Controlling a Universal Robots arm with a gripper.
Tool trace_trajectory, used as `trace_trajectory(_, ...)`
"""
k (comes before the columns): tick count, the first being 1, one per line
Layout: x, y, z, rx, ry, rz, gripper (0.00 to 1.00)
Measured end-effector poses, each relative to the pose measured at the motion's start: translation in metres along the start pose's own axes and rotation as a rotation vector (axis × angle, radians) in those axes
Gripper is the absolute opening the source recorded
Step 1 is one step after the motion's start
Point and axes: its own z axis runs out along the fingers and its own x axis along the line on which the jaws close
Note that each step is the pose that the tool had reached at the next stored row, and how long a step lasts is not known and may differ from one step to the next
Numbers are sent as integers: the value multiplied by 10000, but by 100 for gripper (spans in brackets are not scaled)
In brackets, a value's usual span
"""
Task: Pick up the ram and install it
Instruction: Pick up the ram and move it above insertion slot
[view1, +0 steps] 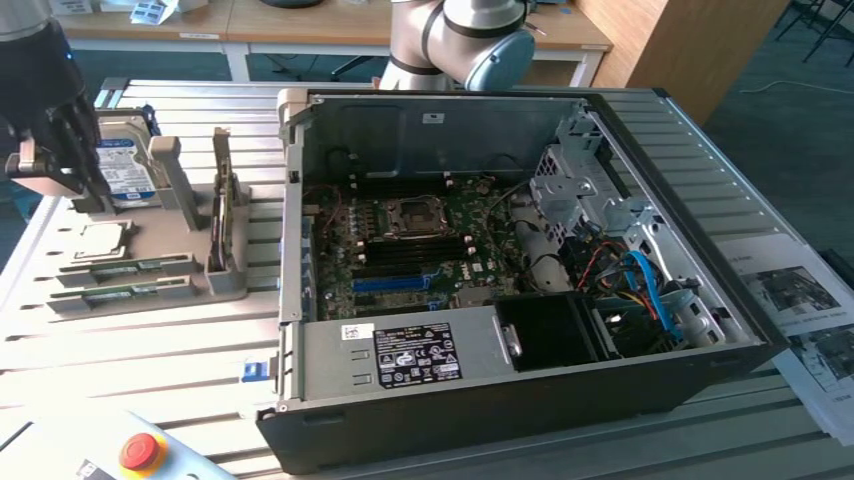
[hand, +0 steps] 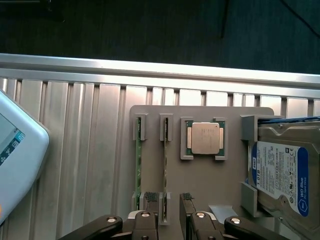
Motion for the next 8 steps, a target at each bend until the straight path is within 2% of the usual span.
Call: trace_trajectory(8, -3, -5, 145, 1, 2, 0, 31)
